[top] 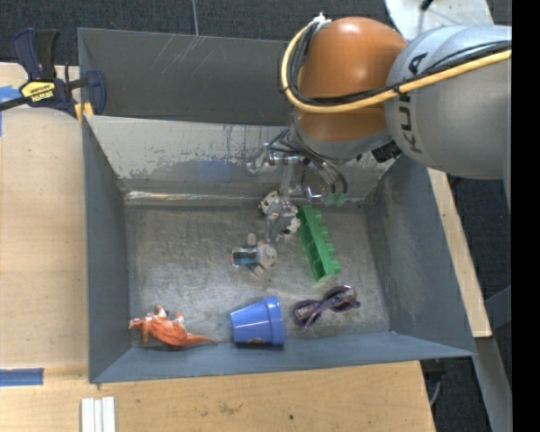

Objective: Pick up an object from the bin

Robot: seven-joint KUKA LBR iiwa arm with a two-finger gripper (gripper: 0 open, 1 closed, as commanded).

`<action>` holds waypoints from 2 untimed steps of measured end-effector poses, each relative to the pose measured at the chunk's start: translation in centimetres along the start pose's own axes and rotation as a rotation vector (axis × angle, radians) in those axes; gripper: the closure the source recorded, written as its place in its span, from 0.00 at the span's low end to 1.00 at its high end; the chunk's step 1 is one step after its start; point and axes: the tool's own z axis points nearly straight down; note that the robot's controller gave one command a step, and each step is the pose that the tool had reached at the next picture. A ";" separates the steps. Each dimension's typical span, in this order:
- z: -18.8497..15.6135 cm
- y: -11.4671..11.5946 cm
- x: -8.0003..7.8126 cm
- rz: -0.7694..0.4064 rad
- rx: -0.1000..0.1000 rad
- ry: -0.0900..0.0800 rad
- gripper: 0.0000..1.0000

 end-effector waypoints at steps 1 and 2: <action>2.7 -1.6 2.1 -0.149 0.000 0.007 0.00; 3.8 -1.3 2.4 -0.227 0.000 0.003 0.00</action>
Offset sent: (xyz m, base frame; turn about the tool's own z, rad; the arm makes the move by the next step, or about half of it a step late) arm -0.0267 -0.0151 -0.0482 -0.2738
